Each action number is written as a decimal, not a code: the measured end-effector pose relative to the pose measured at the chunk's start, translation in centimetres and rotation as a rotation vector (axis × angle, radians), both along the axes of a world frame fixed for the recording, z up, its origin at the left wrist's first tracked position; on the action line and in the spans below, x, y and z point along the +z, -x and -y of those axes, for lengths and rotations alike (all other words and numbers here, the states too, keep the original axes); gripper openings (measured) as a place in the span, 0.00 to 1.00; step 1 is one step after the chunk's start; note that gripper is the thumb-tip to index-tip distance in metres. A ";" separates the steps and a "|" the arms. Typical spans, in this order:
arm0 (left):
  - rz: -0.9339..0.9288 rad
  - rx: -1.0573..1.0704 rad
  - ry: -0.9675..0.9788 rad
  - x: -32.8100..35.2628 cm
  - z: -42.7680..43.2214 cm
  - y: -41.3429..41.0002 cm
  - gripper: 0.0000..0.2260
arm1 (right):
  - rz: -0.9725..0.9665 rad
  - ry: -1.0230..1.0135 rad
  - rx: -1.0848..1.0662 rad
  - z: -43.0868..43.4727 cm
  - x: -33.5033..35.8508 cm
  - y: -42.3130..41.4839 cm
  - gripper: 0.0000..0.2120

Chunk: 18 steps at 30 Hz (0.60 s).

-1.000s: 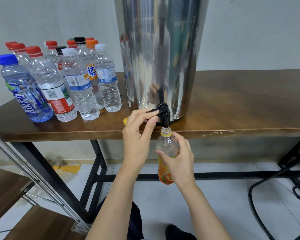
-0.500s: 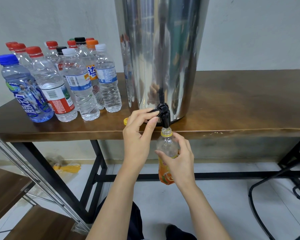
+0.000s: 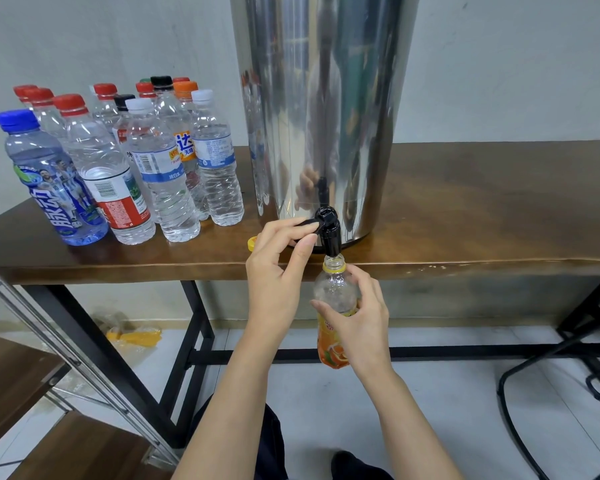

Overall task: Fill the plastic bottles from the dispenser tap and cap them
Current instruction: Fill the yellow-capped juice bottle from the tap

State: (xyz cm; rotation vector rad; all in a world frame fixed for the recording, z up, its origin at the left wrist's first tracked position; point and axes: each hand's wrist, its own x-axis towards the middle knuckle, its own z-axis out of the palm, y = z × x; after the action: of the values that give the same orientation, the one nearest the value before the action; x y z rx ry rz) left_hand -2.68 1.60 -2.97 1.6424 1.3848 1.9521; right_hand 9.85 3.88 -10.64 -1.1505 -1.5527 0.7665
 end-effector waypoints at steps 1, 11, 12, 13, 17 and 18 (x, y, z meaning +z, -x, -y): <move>0.002 -0.001 0.001 0.0 0.0 0.0 0.07 | -0.003 0.001 0.001 0.0 0.0 0.0 0.33; 0.010 0.002 -0.020 0.2 0.2 -0.2 0.08 | -0.020 0.008 0.002 0.0 0.2 0.0 0.32; 0.009 0.003 -0.021 0.2 0.2 -0.2 0.08 | -0.021 0.007 0.001 0.0 0.2 0.0 0.32; 0.006 0.004 -0.022 0.2 0.2 -0.2 0.08 | -0.021 0.008 0.003 0.0 0.1 0.0 0.32; -0.010 0.009 -0.019 0.0 0.0 -0.1 0.07 | -0.021 0.006 0.005 0.0 0.2 -0.1 0.33; -0.012 0.011 -0.018 0.0 0.0 -0.1 0.07 | -0.022 0.005 0.005 0.0 0.2 0.0 0.33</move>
State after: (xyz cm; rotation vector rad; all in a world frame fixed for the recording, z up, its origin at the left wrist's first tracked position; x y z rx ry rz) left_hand -2.62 1.59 -2.98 1.6599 1.3882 1.9696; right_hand 9.87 3.88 -10.43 -1.1391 -1.5368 0.7845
